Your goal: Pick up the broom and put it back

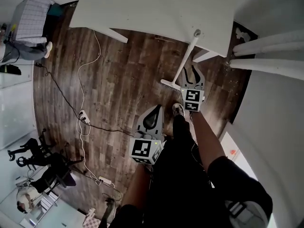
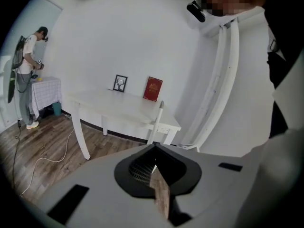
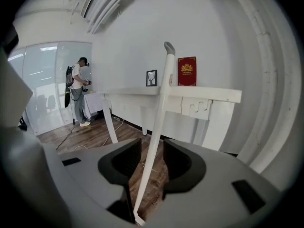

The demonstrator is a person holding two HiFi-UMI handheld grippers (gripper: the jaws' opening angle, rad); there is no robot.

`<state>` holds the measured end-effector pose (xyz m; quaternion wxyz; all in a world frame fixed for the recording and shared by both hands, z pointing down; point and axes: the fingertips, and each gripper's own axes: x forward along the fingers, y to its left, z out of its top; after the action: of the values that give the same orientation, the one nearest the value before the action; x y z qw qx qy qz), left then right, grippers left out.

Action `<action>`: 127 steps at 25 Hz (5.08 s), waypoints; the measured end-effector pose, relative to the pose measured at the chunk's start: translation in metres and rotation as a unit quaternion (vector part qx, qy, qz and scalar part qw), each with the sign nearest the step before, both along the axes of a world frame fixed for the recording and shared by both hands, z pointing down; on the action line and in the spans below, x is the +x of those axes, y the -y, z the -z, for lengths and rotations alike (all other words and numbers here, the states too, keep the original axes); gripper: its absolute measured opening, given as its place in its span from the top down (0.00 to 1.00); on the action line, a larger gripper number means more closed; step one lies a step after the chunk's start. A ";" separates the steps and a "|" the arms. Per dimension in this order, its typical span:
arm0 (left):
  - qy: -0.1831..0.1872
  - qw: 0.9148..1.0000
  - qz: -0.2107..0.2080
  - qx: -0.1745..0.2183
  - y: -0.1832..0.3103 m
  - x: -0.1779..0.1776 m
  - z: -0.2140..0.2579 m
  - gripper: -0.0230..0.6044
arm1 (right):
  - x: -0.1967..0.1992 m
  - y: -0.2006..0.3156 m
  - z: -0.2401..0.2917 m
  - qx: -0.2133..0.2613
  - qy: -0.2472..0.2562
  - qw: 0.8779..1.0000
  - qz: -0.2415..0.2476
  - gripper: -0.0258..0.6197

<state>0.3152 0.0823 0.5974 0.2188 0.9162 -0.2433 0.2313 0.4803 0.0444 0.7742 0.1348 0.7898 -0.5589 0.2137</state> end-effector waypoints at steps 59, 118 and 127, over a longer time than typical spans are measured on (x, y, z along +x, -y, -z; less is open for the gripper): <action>-0.065 0.937 0.251 0.234 0.014 -0.345 0.218 0.96 | -0.449 -0.035 0.399 0.274 0.014 0.876 0.397 0.81; -0.033 0.909 0.367 0.195 0.209 -0.698 0.181 0.96 | -0.762 0.228 0.368 0.239 0.017 0.870 0.431 0.81; -0.053 0.946 0.258 0.187 0.320 -0.677 0.177 0.96 | -0.738 0.315 0.371 0.256 -0.012 0.905 0.341 0.82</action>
<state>-0.3619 -0.2372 0.4201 0.1088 0.8572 -0.4986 0.0685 -0.2578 -0.2704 0.4035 -0.0008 0.5608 -0.8279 -0.0048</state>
